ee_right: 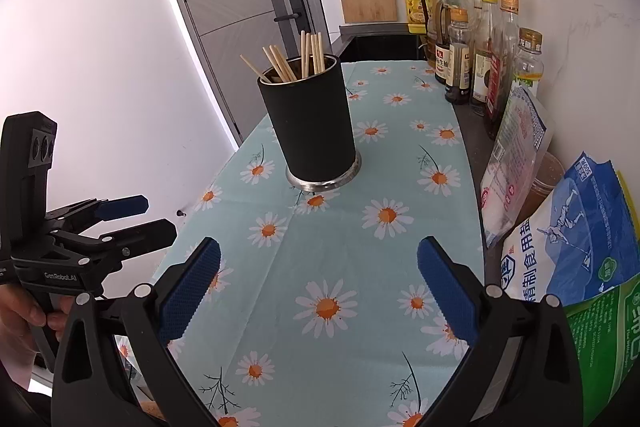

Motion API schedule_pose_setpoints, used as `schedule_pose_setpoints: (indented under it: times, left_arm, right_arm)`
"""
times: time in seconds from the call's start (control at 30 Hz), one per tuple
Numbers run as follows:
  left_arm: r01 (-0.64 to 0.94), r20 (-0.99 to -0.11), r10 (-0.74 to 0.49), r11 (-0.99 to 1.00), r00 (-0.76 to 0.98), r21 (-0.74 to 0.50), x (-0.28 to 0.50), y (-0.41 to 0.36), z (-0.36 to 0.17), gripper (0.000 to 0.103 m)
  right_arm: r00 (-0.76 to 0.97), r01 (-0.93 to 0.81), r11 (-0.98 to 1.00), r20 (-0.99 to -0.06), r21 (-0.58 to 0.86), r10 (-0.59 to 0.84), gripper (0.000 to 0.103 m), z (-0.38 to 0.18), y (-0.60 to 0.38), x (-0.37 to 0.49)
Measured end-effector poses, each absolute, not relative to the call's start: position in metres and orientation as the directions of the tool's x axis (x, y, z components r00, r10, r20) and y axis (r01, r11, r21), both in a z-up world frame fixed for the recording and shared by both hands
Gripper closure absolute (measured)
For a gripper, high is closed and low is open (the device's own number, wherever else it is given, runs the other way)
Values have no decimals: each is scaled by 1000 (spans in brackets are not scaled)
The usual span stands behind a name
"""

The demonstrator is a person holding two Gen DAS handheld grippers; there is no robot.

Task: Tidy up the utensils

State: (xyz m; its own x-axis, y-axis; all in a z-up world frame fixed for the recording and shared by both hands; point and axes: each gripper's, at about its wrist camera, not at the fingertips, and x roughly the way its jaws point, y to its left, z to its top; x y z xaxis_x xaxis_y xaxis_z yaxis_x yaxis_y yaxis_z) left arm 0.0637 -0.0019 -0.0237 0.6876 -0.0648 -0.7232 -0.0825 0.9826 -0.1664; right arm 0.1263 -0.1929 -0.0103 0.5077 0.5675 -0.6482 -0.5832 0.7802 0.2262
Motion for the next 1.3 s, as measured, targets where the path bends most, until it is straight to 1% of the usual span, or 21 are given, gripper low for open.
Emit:
schedule_pose_setpoints:
  times: [1.3]
  left_arm:
    - [-85,-730,-72,981,680,-175,68,-1,-26,7]
  right_arm:
    - [496,-575,783,-660,238,565,5,-18,-191,127]
